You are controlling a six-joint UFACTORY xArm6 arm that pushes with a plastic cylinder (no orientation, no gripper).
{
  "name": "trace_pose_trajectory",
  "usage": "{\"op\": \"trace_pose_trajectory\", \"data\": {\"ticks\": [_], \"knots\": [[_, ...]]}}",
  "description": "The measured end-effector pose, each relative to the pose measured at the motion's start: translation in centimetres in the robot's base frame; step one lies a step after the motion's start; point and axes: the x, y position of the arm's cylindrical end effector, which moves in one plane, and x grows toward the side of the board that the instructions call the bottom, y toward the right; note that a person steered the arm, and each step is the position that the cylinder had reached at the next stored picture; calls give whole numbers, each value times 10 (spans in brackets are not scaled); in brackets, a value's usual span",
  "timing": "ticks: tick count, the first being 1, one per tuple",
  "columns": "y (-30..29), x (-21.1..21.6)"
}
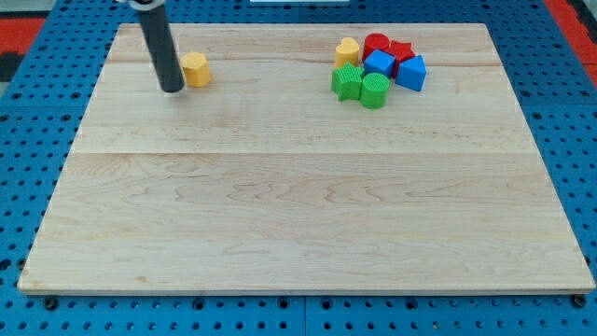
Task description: Slide the yellow blocks into group of blocks
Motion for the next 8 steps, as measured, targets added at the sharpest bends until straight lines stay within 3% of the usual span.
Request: {"op": "trace_pose_trajectory", "data": {"ticks": [1, 3, 4, 5, 6, 7, 8], "knots": [[32, -36], [198, -63], [139, -63], [146, -41], [238, -32], [238, -32], [202, -32]]}}
